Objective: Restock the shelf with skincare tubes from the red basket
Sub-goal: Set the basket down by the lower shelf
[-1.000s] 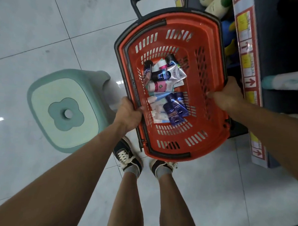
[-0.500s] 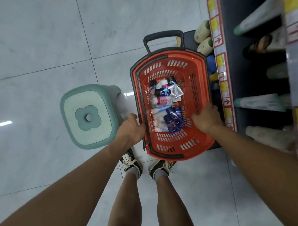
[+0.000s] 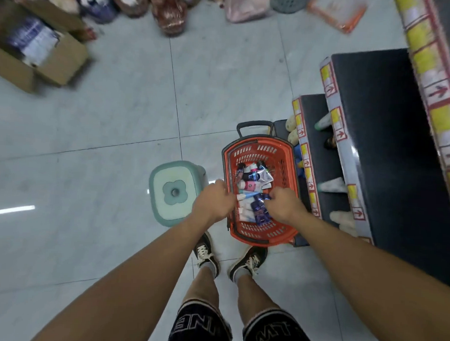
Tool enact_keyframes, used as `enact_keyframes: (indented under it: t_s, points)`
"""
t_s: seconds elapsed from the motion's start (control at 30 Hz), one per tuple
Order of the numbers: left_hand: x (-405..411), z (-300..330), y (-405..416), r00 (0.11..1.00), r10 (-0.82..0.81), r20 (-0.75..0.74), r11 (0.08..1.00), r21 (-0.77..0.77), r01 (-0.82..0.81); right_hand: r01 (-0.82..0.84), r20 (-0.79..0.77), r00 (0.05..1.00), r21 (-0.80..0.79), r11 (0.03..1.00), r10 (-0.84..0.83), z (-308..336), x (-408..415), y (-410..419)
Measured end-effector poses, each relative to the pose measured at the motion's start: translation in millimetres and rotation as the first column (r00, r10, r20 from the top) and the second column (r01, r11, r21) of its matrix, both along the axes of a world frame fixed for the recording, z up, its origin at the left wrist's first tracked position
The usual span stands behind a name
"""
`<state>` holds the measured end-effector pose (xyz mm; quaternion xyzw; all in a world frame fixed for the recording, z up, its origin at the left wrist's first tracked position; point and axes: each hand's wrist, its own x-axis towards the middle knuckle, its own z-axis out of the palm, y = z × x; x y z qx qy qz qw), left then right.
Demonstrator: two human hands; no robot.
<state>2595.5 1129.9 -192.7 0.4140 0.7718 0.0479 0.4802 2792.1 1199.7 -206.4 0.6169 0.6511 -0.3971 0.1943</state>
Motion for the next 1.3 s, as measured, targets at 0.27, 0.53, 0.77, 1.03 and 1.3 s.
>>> enact_keyframes:
  t_s: [0.27, 0.53, 0.77, 1.03, 1.3]
  points:
    - [-22, 97, -34, 0.997, 0.014, -0.073, 0.997, 0.070, -0.009, -0.024, 0.004, 1.000, 0.040, 0.999, 0.024, 92, -9, -50]
    - [-77, 154, -58, 0.973, -0.223, -0.060, 0.965, 0.129, 0.229, 0.110, 0.024, 0.993, 0.154, 0.982, -0.115, 149, -40, -97]
    - [-144, 180, -78, 0.937, -0.344, -0.065, 0.914, 0.203, 0.350, 0.225, 0.033, 0.971, 0.193, 0.955, -0.235, 166, -103, -141]
    - [-173, 185, -77, 0.859, -0.496, -0.128, 0.839, 0.187, 0.512, 0.351, 0.001, 0.934, 0.164, 0.922, -0.356, 171, -136, -169]
    - [-138, 188, -29, 0.724, -0.665, -0.184, 0.701, 0.181, 0.690, 0.546, -0.078, 0.838, 0.113, 0.830, -0.540, 157, -113, -171]
